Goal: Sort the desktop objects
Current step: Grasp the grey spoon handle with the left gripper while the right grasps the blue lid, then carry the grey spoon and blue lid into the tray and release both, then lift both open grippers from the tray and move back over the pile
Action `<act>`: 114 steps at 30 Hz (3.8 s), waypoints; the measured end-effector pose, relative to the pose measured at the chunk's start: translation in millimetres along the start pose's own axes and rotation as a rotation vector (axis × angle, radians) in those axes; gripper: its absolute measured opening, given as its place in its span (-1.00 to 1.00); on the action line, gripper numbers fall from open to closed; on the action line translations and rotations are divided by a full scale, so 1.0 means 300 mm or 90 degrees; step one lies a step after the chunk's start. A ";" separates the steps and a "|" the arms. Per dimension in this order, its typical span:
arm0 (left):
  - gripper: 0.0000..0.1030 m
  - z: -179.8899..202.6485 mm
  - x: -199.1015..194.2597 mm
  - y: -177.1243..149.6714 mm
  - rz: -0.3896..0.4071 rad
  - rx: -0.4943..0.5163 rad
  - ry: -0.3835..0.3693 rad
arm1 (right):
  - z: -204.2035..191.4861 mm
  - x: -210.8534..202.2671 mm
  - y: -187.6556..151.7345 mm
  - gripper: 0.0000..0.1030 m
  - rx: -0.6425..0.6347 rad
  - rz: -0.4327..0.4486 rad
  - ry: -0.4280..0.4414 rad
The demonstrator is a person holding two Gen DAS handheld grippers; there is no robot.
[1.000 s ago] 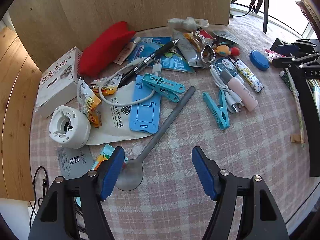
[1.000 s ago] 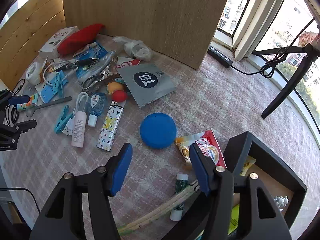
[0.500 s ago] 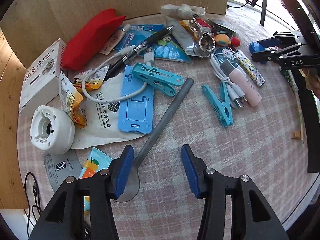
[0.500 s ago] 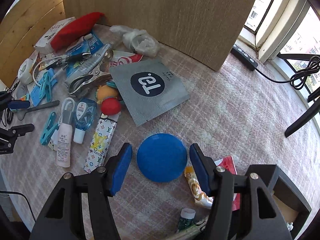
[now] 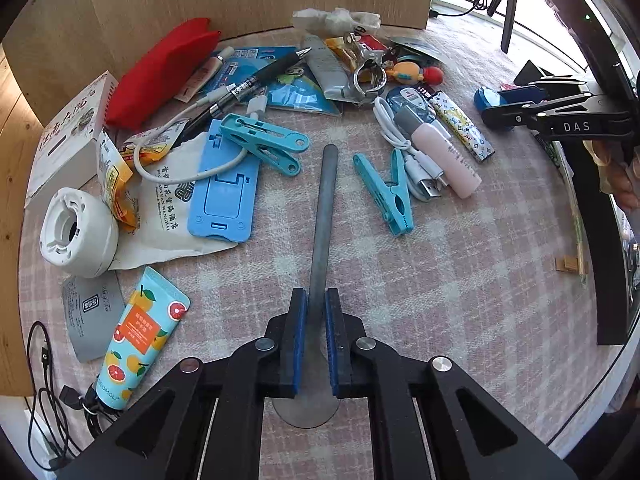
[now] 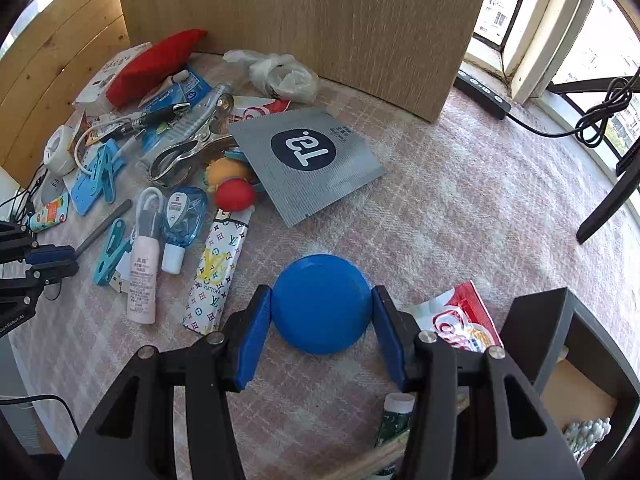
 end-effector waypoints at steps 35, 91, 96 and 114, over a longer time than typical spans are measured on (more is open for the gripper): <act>-0.86 0.619 -0.324 0.088 0.140 0.055 -0.075 | 0.333 -0.522 -0.461 -0.05 0.184 0.110 -0.075; 0.34 0.789 -0.435 -0.016 0.212 0.090 -0.033 | 0.211 -0.626 -0.656 0.02 0.225 0.124 -0.080; 0.34 0.603 -0.411 -0.067 0.198 0.055 -0.006 | 0.112 -0.581 -0.605 0.02 0.208 0.114 -0.070; 0.37 -0.089 -0.287 -0.232 0.126 -0.071 0.061 | -0.115 -0.400 -0.423 0.02 0.236 0.085 -0.032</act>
Point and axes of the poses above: each gripper's, at about its wrist camera, not at the fingertips, and x roughly the way its jaws point, z to its right, y to its top, the point moved 1 cm from there along x, roughly the way its jaws point, and after that the axes turned 2 degrees about x, right-handed, at the moved point
